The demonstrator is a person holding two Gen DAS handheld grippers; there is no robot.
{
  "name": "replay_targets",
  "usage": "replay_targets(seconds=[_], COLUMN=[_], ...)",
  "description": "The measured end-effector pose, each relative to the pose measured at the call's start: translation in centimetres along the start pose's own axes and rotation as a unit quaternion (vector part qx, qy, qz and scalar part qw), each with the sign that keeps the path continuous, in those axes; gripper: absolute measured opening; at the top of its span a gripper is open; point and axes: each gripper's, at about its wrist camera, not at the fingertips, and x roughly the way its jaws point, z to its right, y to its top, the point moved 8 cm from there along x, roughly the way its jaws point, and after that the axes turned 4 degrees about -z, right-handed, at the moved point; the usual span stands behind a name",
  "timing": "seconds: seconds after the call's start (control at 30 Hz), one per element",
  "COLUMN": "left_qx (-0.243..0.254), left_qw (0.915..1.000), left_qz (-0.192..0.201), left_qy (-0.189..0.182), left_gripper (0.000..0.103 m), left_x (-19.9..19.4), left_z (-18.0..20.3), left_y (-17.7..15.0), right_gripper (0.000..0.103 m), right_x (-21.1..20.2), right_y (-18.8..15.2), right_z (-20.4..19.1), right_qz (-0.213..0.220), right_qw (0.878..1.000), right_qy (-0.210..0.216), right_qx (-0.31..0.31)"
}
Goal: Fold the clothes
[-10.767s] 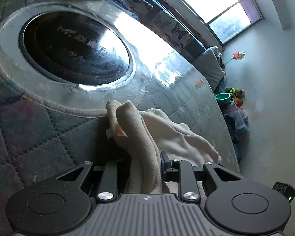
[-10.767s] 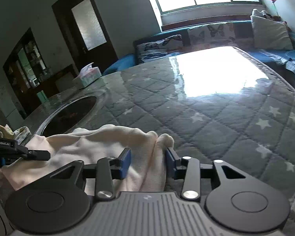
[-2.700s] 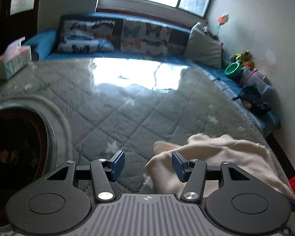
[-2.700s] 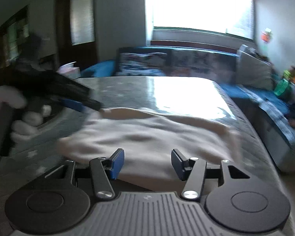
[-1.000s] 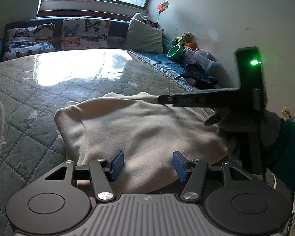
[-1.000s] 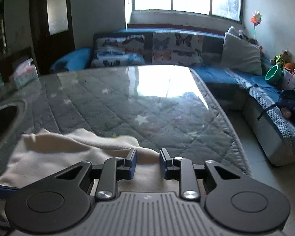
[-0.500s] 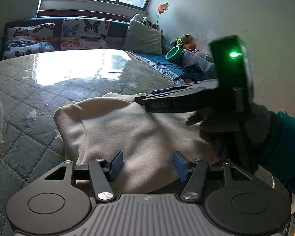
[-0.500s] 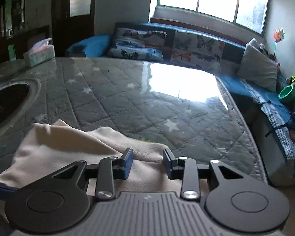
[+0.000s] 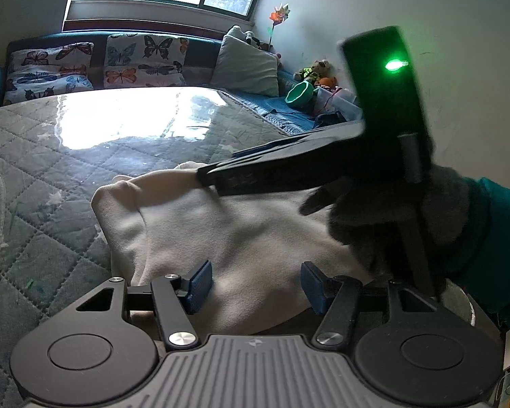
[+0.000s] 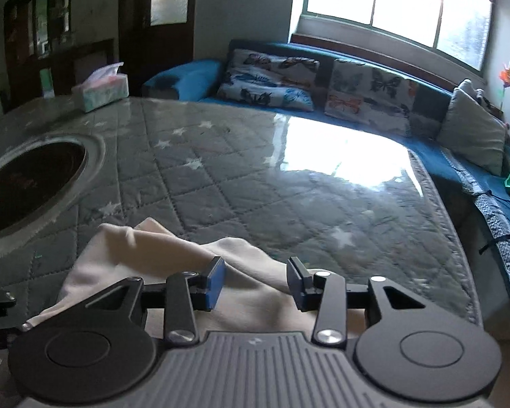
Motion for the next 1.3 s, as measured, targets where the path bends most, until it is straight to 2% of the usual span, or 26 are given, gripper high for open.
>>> replay_targets(seconds=[0.13,0.23,0.4,0.6,0.8,0.93,1.1,1.3], left_qx=[0.0,-0.003,-0.007,-0.006,-0.001,-0.005,-0.012,-0.029], left_qw=[1.0,1.0,1.0,1.0,1.0,0.9998,0.9995,0.999], left_qz=[0.001,0.001,0.002,0.004,0.009,0.019,0.028,0.027], left_qy=[0.0,-0.001,-0.004,-0.002,0.002,0.002,0.009,0.023], left_gripper=[0.062,0.062,0.063,0.062,0.063,0.063,0.063,0.063], left_x=[0.0,-0.1,-0.3,-0.6,-1.1,-2.1,-3.4,-4.0], left_z=[0.0,0.1,0.0,-0.1,0.1,-0.1,-0.7,-1.8], left_y=[0.0,0.1,0.1,0.0,0.0,0.0,-0.3,-1.0], right_gripper=[0.041,0.041,0.047,0.051,0.053,0.054,0.057,0.062], right_x=[1.2,0.6,-0.6,1.7,0.1,-2.7,-5.8,-7.7], right_y=[0.3,0.6,1.2,1.1,1.2,0.0,-3.1,-6.9], right_z=[-0.2,-0.6,-2.1,-4.3,-3.5,-1.8,-0.3,-1.6], right_qz=[-0.005,0.0,0.011,-0.018,-0.008,0.008,0.02,0.028], right_qw=[1.0,1.0,0.999,0.998,0.998,0.999,1.0,0.999], right_qy=[-0.005,-0.004,0.021,0.032,0.03,0.018,-0.005,-0.029], right_qx=[-0.003,-0.007,-0.023,-0.056,-0.047,-0.026,0.011,0.009])
